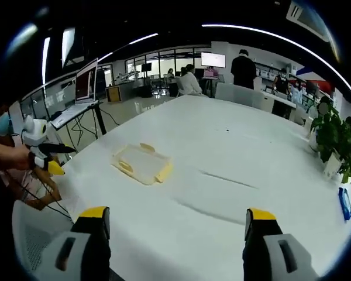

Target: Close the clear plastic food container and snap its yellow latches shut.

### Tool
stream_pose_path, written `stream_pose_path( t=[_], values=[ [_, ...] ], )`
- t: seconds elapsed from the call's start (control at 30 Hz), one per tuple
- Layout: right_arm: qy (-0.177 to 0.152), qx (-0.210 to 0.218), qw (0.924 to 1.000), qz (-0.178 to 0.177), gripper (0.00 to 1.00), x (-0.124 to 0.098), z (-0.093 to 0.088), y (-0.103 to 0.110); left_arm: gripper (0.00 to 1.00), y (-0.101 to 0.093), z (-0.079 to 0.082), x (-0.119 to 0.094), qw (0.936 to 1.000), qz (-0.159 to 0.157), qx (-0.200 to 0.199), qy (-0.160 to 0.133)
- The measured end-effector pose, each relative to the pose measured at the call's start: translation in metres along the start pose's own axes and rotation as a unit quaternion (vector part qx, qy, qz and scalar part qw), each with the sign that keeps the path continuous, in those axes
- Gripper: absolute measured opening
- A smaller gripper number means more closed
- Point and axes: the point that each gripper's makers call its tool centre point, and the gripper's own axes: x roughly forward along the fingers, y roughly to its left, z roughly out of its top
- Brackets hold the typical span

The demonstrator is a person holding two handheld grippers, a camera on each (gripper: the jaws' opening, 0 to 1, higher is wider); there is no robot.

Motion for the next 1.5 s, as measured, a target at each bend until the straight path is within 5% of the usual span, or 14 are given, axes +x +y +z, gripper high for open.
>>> stream_pose_path(
  t=[0.4, 0.73, 1.1, 1.23, 1.5],
  values=[
    [0.019, -0.003, 0.9998, 0.005, 0.96, 0.011, -0.005, 0.006, 0.99, 0.016, 0.0, 0.015, 0.9997, -0.013, 0.007, 0.018],
    [0.03, -0.045, 0.9982, 0.026, 0.96, 0.032, 0.012, 0.012, 0.99, 0.041, 0.018, 0.029, 0.9977, -0.017, 0.06, 0.026],
    [0.046, -0.088, 0.9938, 0.051, 0.95, 0.052, 0.018, 0.013, 0.99, 0.046, 0.023, 0.041, 0.9927, -0.03, 0.107, 0.047],
    [0.057, -0.141, 0.986, 0.069, 0.9, 0.058, 0.022, 0.012, 0.99, 0.044, 0.026, 0.048, 0.9899, -0.042, 0.124, 0.055],
    [0.067, -0.167, 0.9788, 0.098, 0.9, 0.072, 0.026, 0.009, 0.99, 0.037, 0.044, 0.064, 0.9826, -0.071, 0.162, 0.057]
  ],
)
